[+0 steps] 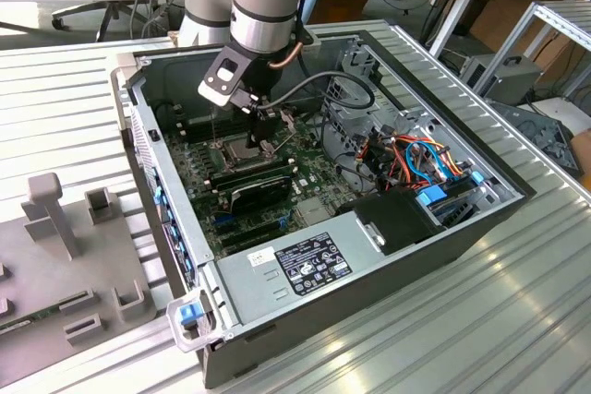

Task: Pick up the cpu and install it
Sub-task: 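Place the cpu into insertion slot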

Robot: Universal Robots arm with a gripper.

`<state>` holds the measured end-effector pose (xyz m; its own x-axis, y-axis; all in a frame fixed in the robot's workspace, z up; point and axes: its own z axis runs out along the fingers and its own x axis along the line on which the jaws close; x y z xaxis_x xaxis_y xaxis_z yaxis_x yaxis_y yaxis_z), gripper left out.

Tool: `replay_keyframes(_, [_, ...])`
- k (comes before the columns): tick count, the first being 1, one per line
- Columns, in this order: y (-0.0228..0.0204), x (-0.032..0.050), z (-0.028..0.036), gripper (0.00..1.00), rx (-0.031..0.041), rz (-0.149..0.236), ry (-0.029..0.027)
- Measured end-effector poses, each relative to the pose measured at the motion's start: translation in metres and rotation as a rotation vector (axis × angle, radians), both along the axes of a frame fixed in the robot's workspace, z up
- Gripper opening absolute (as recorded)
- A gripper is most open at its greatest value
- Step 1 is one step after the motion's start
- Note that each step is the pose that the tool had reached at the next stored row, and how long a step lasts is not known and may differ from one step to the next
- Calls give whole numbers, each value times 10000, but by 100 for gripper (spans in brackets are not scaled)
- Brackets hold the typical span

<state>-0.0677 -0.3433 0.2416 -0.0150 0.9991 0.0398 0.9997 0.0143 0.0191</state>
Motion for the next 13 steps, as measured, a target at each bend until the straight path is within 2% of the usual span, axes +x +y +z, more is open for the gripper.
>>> replay_keyframes(1, [0,0,0,59,-1,0,0])
replay_keyframes(2, [0,0,0,47,-2,0,0])
replay_keyframes(4, [0,0,0,35,-3,0,0])
replay_keyframes(5, [0,0,0,35,-3,0,0])
replay_keyframes(6, [0,0,0,29,-3,0,0])
replay_keyframes(7, [0,0,0,16,-5,0,0])
replay_keyframes(8, [0,0,0,16,-5,0,0])
replay_keyframes(9, [0,0,0,11,-5,0,0])
replay_keyframes(13, [0,0,0,11,-7,0,0])
